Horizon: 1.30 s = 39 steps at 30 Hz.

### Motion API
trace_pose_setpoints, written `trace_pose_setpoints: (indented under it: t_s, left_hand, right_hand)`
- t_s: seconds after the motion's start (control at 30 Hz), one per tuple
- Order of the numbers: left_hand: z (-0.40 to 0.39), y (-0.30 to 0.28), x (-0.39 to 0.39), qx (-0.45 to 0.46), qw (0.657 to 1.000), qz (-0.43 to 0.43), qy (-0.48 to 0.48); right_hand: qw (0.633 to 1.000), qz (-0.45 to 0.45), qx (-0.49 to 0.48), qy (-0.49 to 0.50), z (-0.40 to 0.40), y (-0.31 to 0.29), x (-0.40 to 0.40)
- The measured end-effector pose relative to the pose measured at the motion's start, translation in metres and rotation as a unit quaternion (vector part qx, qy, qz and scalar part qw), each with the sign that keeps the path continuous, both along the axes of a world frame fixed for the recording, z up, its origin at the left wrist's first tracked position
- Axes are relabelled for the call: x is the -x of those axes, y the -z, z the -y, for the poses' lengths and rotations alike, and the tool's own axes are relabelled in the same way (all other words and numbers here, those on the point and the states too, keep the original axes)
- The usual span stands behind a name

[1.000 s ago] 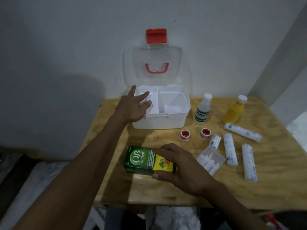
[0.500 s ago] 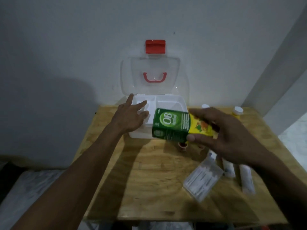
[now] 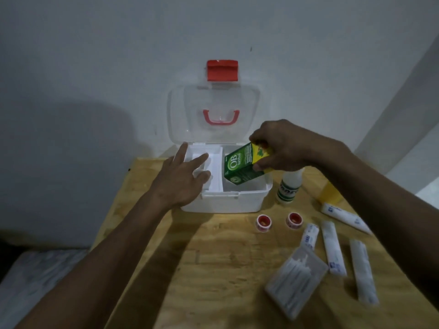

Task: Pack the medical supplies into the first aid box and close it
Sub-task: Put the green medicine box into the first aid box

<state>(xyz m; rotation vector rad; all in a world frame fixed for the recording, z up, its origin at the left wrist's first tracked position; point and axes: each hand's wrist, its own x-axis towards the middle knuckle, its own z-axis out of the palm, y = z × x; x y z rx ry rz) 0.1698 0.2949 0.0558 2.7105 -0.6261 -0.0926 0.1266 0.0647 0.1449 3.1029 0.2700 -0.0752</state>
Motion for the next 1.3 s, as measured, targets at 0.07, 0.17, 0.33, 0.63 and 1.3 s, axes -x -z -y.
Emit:
trace_pose_setpoints:
  t_s: [0.07, 0.17, 0.33, 0.63, 1.3]
  left_hand:
    - [0.0, 0.002, 0.0, -0.004, 1.0, 0.004, 0.0]
    - [0.001, 0.002, 0.0, -0.005, 1.0, 0.006, 0.001]
    - [0.0, 0.008, -0.003, -0.005, 1.0, 0.007, -0.01]
    - [0.0, 0.008, -0.003, 0.002, 1.0, 0.009, -0.008]
    - [0.0, 0.006, -0.002, 0.004, 1.0, -0.002, -0.009]
  right_hand:
    - [1.0, -0.009, 0.002, -0.008, -0.007, 0.009, -0.008]
    - [0.999, -0.027, -0.022, -0.015, -0.013, 0.024, -0.019]
    - [0.997, -0.038, -0.059, -0.025, -0.014, 0.048, -0.032]
    - [0.994, -0.057, -0.095, -0.017, -0.024, 0.062, -0.029]
    - [0.967, -0.074, -0.229, 0.087, -0.032, 0.066, -0.027]
